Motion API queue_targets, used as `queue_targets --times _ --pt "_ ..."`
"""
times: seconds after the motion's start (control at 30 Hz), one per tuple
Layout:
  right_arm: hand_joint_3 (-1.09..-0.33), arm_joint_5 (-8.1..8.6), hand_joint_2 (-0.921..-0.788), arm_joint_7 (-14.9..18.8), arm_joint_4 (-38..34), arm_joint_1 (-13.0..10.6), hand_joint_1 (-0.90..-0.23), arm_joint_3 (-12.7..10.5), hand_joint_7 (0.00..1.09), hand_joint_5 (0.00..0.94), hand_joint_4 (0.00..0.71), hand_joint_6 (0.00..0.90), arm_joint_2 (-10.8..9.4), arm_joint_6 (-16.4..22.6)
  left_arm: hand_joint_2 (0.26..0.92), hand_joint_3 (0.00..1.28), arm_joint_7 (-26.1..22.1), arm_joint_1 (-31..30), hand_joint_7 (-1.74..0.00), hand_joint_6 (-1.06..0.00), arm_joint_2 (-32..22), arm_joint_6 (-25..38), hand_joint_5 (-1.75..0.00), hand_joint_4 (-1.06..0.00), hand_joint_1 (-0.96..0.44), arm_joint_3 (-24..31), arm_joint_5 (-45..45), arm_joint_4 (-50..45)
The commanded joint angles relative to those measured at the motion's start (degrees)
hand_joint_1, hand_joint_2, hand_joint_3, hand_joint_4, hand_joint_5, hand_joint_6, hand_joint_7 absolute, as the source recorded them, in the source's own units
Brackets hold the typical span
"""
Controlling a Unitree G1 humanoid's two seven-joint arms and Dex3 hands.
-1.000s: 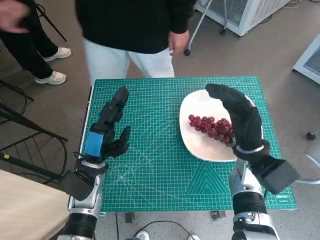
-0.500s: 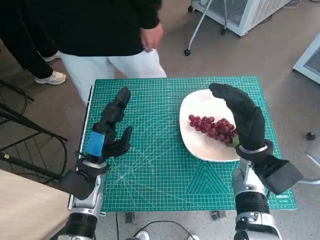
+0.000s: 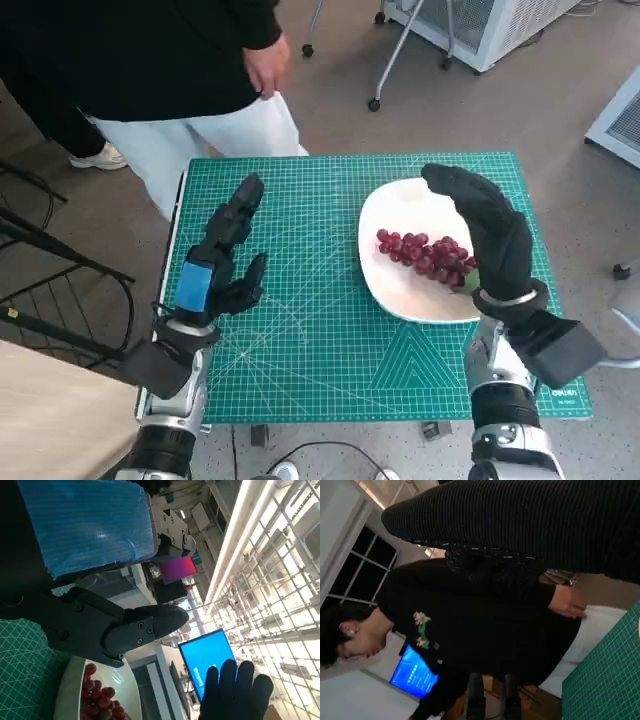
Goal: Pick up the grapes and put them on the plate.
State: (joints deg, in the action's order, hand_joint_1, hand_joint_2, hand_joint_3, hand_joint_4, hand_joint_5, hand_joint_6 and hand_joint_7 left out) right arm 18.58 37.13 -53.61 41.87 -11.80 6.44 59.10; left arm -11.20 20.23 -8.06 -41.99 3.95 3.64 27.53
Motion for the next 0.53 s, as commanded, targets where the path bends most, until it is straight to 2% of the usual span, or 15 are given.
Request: queue_targets --times 0.03,0.53 --pt "-0.653 -0.48 -0.921 -0.3 0.2 -1.0 -0.603 0.1 0.35 0.002 0.218 0.019 0.3 -0.2 0.921 0.60 0.4 0.5 -0.01 -0.27 0.2 -0.1 0.00 -0.20 -0.64 -0.3 -0.6 -1.1" --pt "-0.656 0.21 -0.921 0.2 0.5 -1.3 -0.599 0.0 0.36 0.001 0.218 0.016 0.2 -0.2 0.921 0.60 0.4 0.6 -0.01 -0.27 0.2 -0.6 0.00 -0.20 -0.64 -0.4 -1.0 -0.7"
